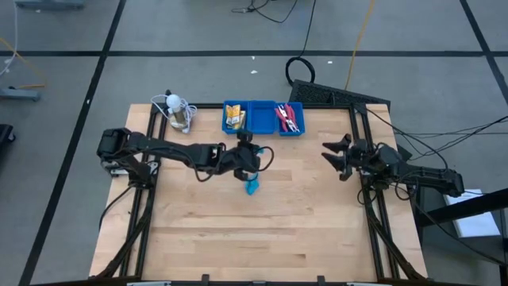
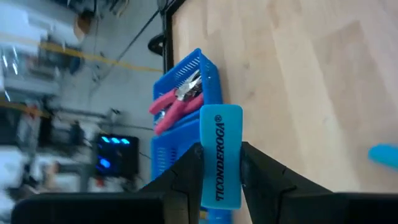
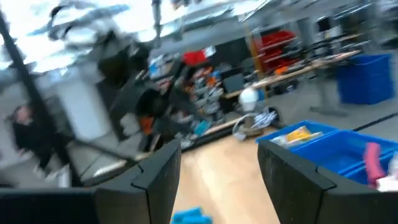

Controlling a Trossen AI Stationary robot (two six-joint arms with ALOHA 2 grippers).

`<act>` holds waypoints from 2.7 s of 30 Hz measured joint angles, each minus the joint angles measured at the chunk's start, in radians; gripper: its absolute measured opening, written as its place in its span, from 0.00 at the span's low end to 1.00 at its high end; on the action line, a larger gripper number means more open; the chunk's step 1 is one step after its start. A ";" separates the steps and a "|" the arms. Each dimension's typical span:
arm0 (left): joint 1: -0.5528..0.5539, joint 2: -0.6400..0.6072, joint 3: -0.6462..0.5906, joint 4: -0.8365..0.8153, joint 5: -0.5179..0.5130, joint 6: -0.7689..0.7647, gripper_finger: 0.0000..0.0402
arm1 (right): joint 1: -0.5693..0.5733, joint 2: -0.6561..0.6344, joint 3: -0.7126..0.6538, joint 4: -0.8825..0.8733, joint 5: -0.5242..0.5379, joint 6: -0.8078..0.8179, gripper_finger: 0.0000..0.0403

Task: Pick & Place School Supplies
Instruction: Put the blue eraser into the middle blue bin

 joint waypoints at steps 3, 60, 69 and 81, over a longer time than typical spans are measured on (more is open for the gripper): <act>0.013 0.000 0.000 0.004 0.021 0.121 0.24 | 0.000 0.010 0.000 -0.019 0.104 0.057 0.52; 0.060 0.124 0.000 0.288 0.035 0.303 0.24 | -0.002 1.488 0.557 0.685 -0.001 0.247 0.40; 0.060 0.123 0.000 0.284 0.034 0.278 0.24 | -0.002 1.488 0.556 0.680 0.001 0.225 0.27; 0.060 0.123 0.000 0.268 0.034 0.238 0.24 | -0.007 1.488 0.555 0.681 0.001 0.205 0.16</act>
